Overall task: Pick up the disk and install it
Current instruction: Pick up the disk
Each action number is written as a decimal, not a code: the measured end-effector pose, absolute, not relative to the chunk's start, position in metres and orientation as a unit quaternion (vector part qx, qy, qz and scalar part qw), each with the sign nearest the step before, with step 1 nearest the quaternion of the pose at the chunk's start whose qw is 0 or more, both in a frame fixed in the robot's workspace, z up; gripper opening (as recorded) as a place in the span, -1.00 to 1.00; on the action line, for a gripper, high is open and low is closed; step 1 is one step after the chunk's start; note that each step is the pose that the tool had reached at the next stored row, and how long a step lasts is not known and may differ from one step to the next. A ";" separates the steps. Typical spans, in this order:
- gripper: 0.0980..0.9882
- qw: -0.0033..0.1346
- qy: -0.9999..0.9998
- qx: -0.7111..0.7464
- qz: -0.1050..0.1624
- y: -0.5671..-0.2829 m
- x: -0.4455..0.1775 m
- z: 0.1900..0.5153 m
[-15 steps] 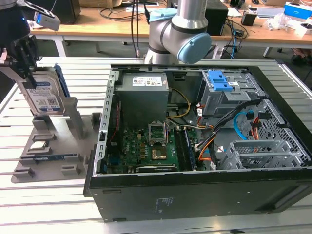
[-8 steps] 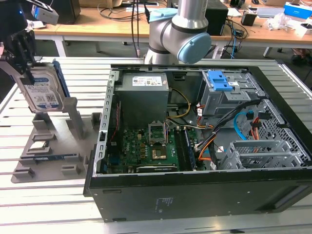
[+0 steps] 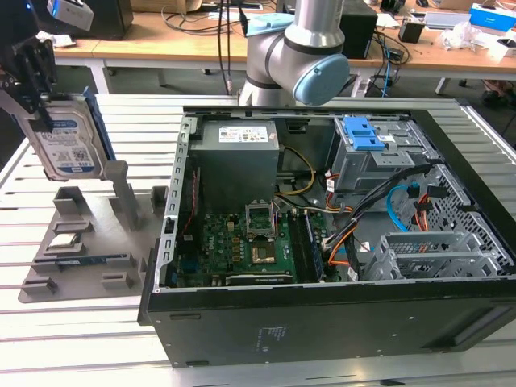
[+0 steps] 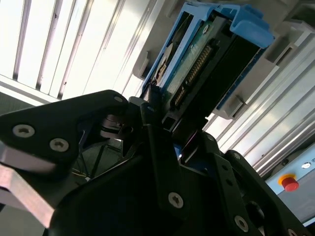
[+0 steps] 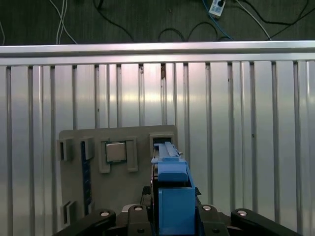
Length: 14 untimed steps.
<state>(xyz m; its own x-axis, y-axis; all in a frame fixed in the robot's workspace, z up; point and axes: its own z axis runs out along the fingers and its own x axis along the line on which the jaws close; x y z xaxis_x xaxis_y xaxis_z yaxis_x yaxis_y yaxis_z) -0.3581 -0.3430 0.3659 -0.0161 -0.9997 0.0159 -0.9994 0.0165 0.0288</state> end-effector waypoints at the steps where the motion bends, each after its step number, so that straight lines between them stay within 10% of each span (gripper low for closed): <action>1: -0.40 0.016 -0.713 0.701 -0.005 -0.343 -0.358 0.367; 14: -0.40 0.016 -0.713 0.701 -0.005 -0.343 -0.358 0.390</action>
